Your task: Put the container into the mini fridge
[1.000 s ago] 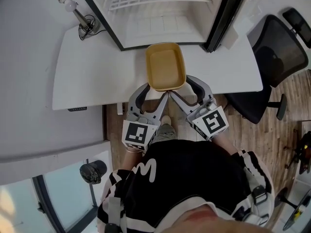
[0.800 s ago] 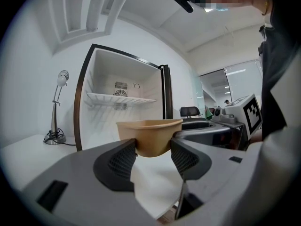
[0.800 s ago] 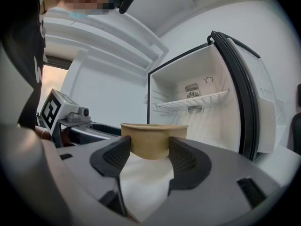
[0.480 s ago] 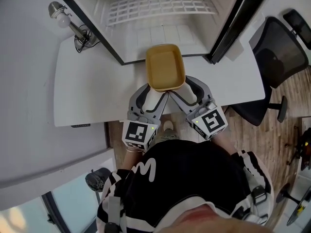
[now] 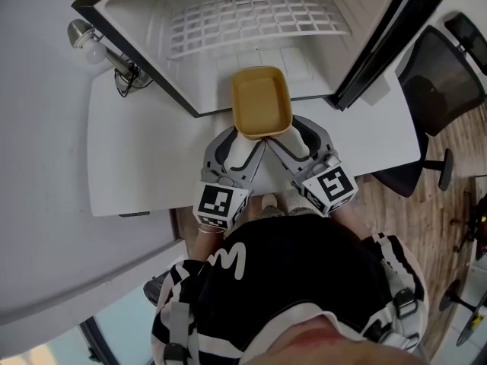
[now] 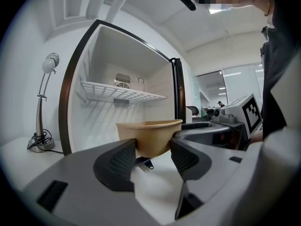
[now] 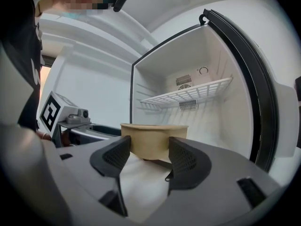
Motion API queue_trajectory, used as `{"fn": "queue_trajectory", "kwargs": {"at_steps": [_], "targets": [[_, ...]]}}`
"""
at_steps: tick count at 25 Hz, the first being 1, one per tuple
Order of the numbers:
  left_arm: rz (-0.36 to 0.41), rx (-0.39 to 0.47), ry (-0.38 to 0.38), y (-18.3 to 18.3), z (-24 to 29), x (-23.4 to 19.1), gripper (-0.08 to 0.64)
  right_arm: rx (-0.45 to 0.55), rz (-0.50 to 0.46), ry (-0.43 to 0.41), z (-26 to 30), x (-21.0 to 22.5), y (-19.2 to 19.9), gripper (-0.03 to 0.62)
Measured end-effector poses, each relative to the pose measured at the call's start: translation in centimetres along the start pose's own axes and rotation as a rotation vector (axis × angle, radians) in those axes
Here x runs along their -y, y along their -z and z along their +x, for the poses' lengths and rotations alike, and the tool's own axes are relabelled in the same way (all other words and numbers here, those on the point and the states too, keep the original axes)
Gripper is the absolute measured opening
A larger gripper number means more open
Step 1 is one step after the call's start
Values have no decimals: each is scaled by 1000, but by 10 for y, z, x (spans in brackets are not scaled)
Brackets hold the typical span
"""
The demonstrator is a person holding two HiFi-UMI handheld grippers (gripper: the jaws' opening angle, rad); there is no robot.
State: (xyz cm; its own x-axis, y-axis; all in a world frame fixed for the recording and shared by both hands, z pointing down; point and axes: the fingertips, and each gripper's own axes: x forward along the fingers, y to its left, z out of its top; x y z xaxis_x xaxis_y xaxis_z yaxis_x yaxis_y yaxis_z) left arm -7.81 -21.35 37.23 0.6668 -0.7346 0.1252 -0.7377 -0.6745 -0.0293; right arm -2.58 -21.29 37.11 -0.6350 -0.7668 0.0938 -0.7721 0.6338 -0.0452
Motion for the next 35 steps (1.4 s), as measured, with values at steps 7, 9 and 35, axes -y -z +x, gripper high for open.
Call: {"fn": "queue_trajectory", "kwargs": {"at_steps": [7, 9, 35], "targets": [[-13, -14, -1, 3, 13, 1, 238, 1, 0, -13, 2, 13, 1, 264], [-10, -21, -6, 4, 16, 2, 238, 28, -13, -34, 3, 17, 1, 264], [-61, -106, -46, 38, 32, -2, 238, -80, 53, -69, 13, 28, 41, 264]]}}
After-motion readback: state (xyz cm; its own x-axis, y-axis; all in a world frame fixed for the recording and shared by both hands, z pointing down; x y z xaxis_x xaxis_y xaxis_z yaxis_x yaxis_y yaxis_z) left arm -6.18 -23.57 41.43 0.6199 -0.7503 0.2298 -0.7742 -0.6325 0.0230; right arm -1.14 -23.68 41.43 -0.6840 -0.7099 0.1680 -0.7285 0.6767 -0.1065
